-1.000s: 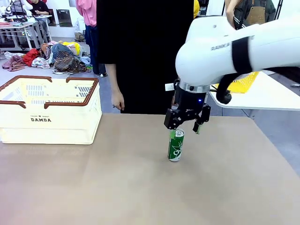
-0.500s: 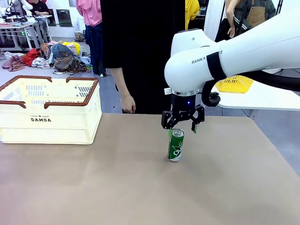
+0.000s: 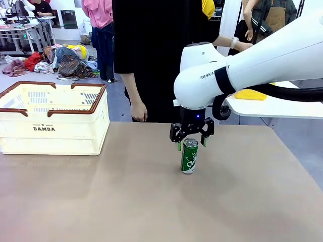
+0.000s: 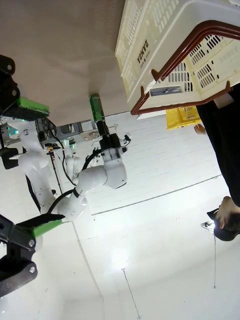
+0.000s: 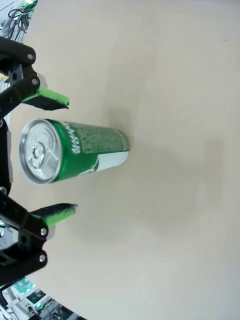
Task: Place the drinks into the Shopping basket.
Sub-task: Pick up one drink and place it into the Shopping basket.
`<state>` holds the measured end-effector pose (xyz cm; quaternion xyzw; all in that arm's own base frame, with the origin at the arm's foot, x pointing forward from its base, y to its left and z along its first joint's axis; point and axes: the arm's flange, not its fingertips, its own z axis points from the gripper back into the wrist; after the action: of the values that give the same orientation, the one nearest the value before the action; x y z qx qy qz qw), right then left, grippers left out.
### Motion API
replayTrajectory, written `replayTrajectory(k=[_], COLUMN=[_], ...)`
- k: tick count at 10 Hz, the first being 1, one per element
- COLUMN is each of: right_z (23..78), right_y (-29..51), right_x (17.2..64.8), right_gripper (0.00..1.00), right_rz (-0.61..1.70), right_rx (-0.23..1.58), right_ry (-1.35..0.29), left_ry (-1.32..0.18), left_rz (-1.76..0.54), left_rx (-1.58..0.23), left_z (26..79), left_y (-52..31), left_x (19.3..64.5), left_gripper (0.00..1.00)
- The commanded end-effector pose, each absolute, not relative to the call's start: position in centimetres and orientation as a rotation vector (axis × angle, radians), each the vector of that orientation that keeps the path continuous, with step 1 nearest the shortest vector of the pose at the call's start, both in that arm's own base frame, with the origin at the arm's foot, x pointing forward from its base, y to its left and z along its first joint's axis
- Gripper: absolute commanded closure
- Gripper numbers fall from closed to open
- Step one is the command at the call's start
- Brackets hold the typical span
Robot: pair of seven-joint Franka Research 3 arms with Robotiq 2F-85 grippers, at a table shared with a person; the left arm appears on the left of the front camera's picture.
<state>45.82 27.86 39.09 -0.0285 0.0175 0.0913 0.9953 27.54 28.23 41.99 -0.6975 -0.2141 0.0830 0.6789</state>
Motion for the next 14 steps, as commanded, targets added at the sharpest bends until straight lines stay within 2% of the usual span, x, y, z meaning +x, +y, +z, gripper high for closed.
replayTrajectory(k=[1, 3, 4, 5, 6, 12, 14], right_z=[38.9, 38.8, 38.8, 39.0, 39.0, 39.2, 44.5], right_y=[27.5, 27.7, 27.7, 27.6, 27.5, 27.8, 28.9], right_x=[45.9, 46.0, 45.9, 45.8, 45.8, 45.8, 45.9], right_gripper=[0.00, 0.00, 0.29, 0.80, 1.00, 1.00, 1.00], right_rz=[0.190, 0.216, 0.218, 0.223, 0.227, 0.252, 0.301], right_rx=[-0.044, -0.021, -0.029, -0.015, -0.018, -0.009, -0.045], right_ry=[-0.021, 0.000, 0.023, 0.059, 0.080, 0.103, 0.096], left_ry=[-0.490, -0.490, -0.490, -0.490, -0.490, -0.490, -0.490], left_rz=[0.176, 0.176, 0.176, 0.176, 0.176, 0.176, 0.176], left_rx=[-1.580, -1.580, -1.580, -1.580, -1.580, -1.580, -1.580], left_z=[42.1, 42.1, 42.1, 42.1, 42.1, 42.1, 42.1], left_y=[28.0, 28.0, 28.0, 28.0, 28.0, 28.0, 28.0], left_x=[27.2, 27.2, 27.2, 27.2, 27.2, 27.2, 27.2], left_gripper=[0.00, 0.00, 0.00, 0.00, 0.00, 0.00, 0.00])
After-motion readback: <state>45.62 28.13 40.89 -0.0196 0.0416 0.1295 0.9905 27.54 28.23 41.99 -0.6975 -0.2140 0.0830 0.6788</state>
